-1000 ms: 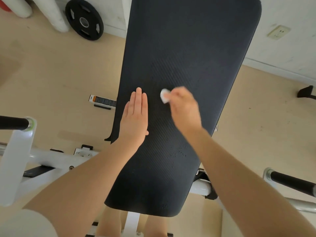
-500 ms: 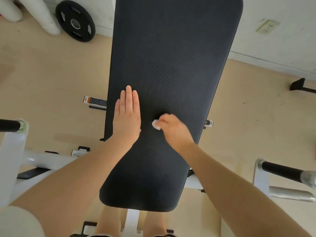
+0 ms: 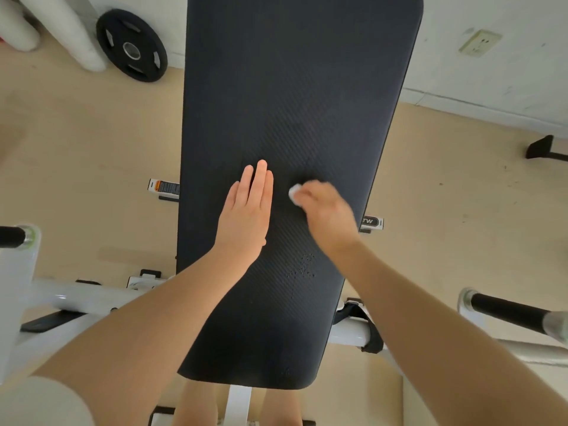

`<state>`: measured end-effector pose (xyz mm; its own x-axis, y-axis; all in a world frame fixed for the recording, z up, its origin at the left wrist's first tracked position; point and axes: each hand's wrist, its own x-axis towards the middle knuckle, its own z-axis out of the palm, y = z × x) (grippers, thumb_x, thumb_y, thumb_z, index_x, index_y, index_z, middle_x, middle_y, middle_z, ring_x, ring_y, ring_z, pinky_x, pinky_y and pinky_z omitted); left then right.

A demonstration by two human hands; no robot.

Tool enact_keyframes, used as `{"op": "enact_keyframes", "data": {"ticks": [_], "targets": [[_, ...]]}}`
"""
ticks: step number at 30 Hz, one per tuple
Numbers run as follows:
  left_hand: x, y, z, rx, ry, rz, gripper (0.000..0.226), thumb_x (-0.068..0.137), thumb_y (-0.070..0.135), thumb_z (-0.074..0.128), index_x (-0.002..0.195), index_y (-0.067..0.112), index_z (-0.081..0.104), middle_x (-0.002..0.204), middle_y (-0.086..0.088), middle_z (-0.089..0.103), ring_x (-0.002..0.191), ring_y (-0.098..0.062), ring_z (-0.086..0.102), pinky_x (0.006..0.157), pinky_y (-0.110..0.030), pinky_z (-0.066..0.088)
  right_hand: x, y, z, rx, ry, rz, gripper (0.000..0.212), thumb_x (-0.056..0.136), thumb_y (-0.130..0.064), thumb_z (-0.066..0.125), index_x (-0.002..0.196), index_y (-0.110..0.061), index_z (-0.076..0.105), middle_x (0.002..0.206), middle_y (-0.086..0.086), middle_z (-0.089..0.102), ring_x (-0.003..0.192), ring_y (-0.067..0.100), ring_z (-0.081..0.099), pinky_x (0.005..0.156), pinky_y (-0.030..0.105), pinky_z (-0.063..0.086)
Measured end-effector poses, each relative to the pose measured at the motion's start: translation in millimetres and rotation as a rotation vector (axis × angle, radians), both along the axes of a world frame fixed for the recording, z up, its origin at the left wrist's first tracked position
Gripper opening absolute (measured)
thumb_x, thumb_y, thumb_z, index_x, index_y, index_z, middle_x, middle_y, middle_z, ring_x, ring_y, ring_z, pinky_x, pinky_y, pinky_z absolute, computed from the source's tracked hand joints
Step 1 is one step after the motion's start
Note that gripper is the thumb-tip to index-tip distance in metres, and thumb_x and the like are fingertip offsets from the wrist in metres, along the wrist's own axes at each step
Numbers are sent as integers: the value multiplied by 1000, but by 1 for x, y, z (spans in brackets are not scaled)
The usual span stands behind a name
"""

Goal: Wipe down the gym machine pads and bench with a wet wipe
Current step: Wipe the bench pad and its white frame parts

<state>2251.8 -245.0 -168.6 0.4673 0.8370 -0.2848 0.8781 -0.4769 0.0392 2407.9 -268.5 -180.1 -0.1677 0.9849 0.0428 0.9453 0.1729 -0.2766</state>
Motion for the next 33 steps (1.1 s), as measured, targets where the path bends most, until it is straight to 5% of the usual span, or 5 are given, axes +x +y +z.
{"op": "enact_keyframes", "data": {"ticks": [4,14,22,28,33], "targets": [[2,-2,1,-3,-16,28,106,78,24,72,146,2,-6,155,-16,-6,143,-34,-1,115,-39,5,-1,-22,6,-180,74,125,25,83,4,58,107,-1,61,103,14,58,91,29,54,69,38,53],[5,-2,-9,54,-35,57,98,74,16,75,146,0,11,154,-18,10,142,-37,12,111,-38,7,23,84,41,112,191,-225,13,88,-5,46,90,-4,60,87,8,49,78,22,46,69,34,41],[5,-2,-5,67,-19,58,104,64,19,83,144,-1,19,152,-20,19,139,-39,21,109,-40,15,4,-61,-25,-300,78,244,38,80,4,60,118,-4,59,114,12,58,100,28,55,80,38,55],[6,-5,-6,50,19,57,109,73,26,76,147,4,-1,156,-15,-3,143,-34,1,110,-35,0,25,16,30,21,339,-232,20,89,-29,52,78,-14,50,79,-3,44,71,14,43,62,29,33],[8,-17,-9,122,-1,92,95,76,14,74,146,2,12,154,-19,11,141,-36,14,109,-38,6,36,19,11,111,124,-227,26,86,0,40,97,-4,62,92,7,52,83,23,47,72,29,38]]}}
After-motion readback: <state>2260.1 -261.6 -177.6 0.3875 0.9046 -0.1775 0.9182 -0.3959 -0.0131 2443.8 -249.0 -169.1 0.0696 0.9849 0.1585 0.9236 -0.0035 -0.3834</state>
